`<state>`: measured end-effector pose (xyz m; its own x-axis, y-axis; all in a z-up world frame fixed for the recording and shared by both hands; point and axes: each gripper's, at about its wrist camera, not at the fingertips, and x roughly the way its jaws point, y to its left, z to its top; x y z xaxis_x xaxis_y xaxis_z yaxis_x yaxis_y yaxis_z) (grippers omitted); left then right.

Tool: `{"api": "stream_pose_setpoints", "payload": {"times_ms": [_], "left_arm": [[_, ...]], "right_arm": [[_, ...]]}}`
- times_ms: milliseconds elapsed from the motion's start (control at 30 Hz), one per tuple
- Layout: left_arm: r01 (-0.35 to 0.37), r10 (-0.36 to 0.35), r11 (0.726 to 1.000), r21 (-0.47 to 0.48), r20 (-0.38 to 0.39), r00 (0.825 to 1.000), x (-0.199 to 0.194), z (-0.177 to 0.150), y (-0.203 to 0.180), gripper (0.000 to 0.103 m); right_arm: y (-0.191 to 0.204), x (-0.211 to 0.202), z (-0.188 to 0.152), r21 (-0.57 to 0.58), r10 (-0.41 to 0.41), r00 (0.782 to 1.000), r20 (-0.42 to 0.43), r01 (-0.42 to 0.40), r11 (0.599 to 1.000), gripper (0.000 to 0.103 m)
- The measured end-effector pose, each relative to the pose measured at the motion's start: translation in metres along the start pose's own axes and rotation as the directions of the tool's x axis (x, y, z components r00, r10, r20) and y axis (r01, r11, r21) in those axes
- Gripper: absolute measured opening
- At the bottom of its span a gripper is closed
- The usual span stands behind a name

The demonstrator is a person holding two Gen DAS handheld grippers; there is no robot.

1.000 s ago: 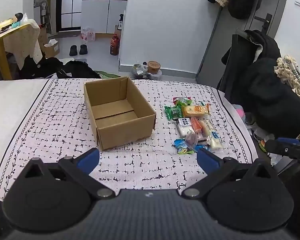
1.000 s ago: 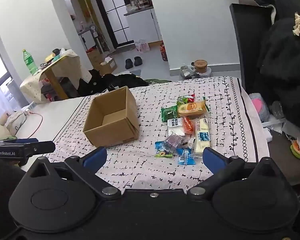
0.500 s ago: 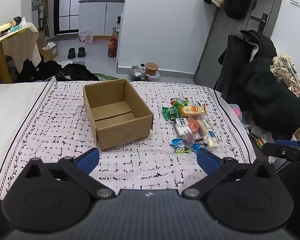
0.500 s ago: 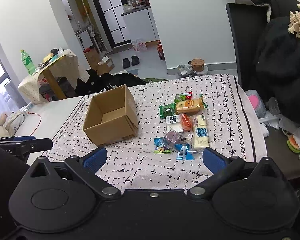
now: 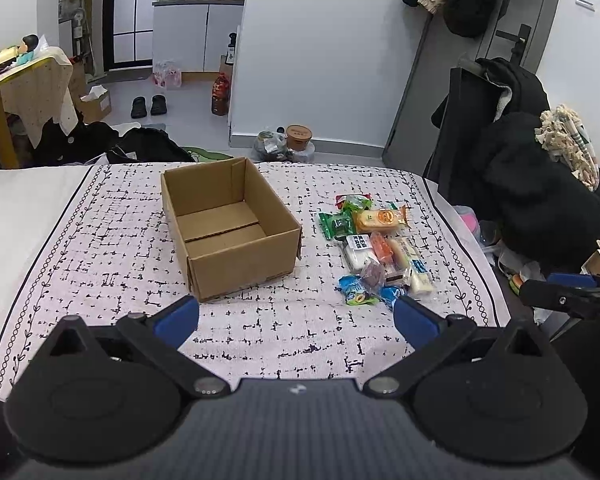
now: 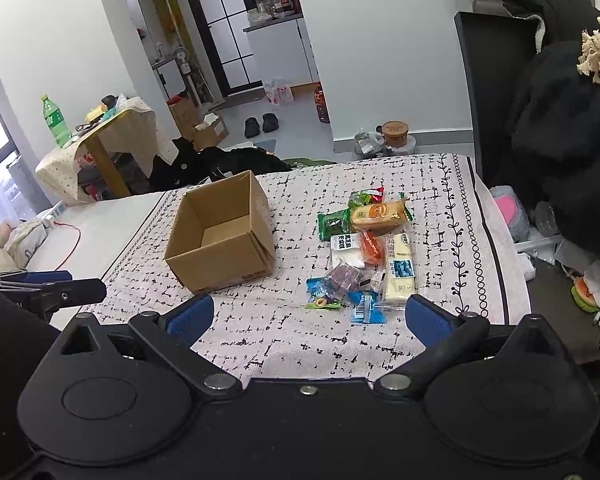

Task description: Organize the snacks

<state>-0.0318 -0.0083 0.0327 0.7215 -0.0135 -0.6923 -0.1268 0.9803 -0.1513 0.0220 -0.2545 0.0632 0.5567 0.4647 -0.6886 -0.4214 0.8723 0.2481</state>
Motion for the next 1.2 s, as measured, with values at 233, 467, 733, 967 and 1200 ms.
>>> {"api": "stream_pose_setpoints", "payload": {"times_ms": [233,467,733,967,1200], "left_arm": [[-0.001,0.001,1.0,-0.003,0.0,1.0,0.0,0.0,0.0,0.103],[-0.002,0.002,1.0,-0.003,0.001,1.0,0.0,-0.001,0.001,0.103],[-0.002,0.002,1.0,-0.007,0.0,1.0,0.0,-0.002,0.002,0.103],[-0.005,0.005,1.0,-0.013,0.011,1.0,-0.002,-0.001,0.003,0.103],[-0.007,0.007,1.0,-0.019,0.011,1.0,0.001,0.002,0.005,0.103]], "right_arm": [[0.0,0.0,0.0,0.002,0.0,1.0,-0.001,0.0,1.0,0.103],[0.0,0.001,0.0,-0.002,0.001,1.0,0.001,-0.001,1.0,0.103],[0.001,0.001,0.0,-0.002,-0.001,1.0,0.002,0.001,1.0,0.103],[-0.004,-0.004,0.003,0.017,0.004,0.999,0.052,-0.005,1.0,0.103],[-0.012,-0.002,0.006,0.027,-0.01,0.999,0.052,0.009,1.0,0.103]]}}
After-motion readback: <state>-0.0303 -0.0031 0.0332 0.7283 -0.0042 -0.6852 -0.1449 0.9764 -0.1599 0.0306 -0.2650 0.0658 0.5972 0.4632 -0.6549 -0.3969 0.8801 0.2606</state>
